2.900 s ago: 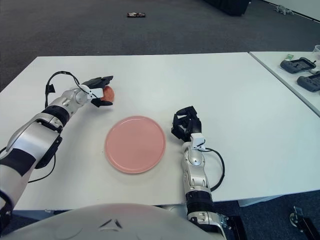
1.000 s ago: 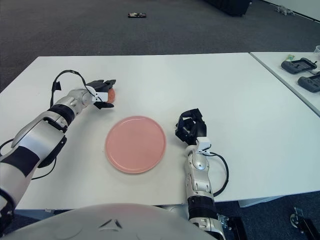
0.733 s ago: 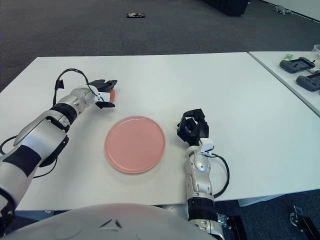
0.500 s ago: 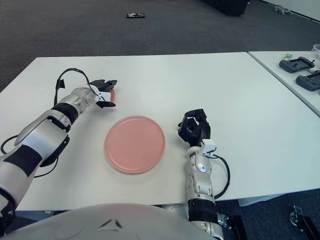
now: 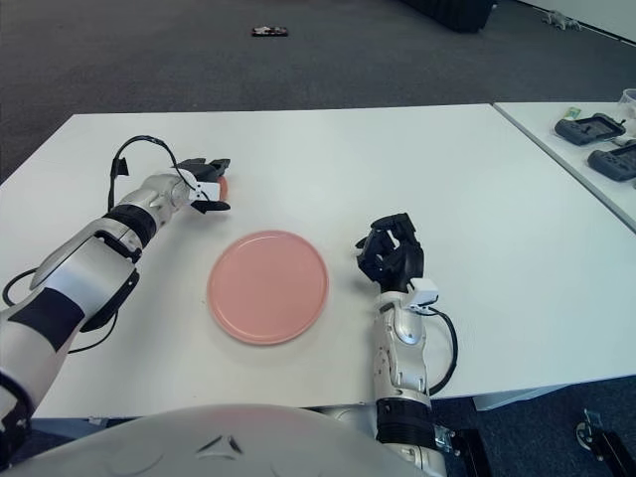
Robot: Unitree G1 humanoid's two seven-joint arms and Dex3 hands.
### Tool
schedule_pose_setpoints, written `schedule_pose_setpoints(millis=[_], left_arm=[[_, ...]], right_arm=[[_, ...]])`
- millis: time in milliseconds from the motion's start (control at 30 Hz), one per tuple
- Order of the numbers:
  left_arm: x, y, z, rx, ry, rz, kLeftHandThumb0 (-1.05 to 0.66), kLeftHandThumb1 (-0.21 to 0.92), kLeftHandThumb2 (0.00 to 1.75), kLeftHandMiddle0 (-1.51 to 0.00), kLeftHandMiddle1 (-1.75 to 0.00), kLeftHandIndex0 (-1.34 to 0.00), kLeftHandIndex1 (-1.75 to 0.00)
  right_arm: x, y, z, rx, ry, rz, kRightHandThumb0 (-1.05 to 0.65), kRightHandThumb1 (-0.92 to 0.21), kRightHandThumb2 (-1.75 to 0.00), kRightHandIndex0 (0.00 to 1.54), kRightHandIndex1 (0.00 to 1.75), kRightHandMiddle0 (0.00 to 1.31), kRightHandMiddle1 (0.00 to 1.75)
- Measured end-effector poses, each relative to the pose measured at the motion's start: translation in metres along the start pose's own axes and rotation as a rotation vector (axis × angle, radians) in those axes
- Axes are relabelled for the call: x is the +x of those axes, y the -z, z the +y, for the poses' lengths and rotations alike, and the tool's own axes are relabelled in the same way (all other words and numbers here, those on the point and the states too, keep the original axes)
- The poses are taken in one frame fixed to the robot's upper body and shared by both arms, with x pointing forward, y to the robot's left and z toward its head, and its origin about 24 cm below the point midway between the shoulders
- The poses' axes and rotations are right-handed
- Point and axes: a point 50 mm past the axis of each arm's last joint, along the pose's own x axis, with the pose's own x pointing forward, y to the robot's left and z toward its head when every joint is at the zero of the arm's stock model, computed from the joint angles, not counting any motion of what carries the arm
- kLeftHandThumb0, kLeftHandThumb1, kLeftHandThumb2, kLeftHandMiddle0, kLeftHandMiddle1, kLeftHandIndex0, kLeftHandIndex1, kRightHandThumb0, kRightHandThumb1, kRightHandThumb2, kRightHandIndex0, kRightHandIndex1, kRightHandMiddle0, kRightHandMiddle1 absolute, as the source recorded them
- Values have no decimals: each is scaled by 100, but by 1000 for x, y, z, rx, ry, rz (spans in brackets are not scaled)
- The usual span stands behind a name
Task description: Put the apple into the plate.
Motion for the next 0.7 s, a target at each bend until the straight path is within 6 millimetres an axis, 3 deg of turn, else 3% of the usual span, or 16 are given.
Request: schedule_pose_setpoints(millis=[367, 700], left_arm=[[-1, 5, -8, -57, -52, 15, -87, 61, 73, 0, -37, 0, -41], [-1, 8, -13, -141, -86, 26, -83, 54, 81, 0, -48, 0, -50]], right_arm=[[-1, -3, -4, 9, 4, -4, -43, -49, -110, 56, 175, 47, 175], [0, -6, -7, 0, 10, -10, -43, -48, -111, 59, 175, 48, 175]])
